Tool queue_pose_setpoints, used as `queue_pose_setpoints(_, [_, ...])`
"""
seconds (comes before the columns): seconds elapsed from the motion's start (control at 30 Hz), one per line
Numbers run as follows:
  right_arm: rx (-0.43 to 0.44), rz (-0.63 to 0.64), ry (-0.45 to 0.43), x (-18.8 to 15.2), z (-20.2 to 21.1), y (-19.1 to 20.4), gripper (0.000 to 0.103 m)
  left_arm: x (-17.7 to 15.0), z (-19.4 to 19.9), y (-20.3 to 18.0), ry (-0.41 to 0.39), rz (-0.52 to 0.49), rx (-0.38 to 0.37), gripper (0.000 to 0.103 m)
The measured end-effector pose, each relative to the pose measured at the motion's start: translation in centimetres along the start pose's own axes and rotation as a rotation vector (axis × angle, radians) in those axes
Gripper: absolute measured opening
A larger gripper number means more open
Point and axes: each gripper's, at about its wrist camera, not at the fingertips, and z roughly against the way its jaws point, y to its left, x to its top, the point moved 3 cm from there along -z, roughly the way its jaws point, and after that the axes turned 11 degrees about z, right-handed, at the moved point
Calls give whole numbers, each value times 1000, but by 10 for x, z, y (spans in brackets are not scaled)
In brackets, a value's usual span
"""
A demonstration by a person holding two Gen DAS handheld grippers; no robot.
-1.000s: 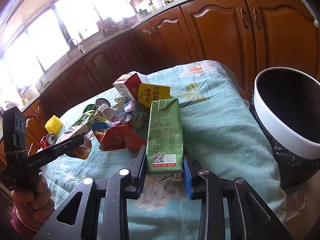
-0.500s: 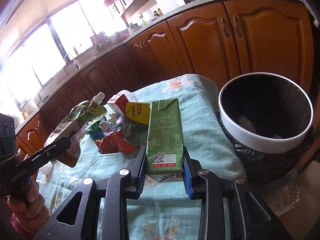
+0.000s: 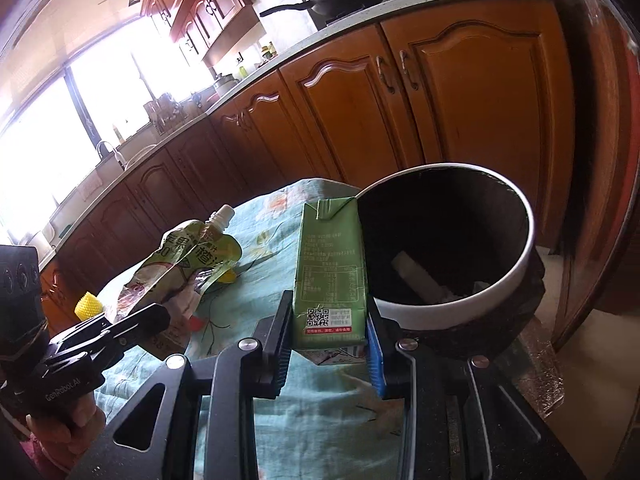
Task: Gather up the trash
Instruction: 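Carry the carton and pouch over the black bin and open both tools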
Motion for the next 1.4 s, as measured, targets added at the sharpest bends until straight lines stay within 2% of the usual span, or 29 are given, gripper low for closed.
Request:
queue_pose_setpoints(0.3, [-59,-40,-11,12,5,-38,31,25,-43,-21,49,-59,-55,33])
queue_pose_setpoints(0.57, [-92,-52,19,22,-3,-68,31,45,-84,-38,93,-93,-71,33])
queue_pose_setpoints(0.93, [-119,-46,68,35,-22,-92,32,68,-139,-55,169,-99,-60,33])
queue_pose_setpoints(1.2, [-121,-56,96,41,-36,-104,32,78,-164,-58,202,-93,-49,33])
queue_pose_setpoints(1.33, [-114,-70,104,43,-40,-110,36,80,-168,-60,209,-105,-48,40])
queue_pose_setpoints(1.4, [-100,-83,104,43,-40,-112,46,80,-168,-60,198,-101,-47,45])
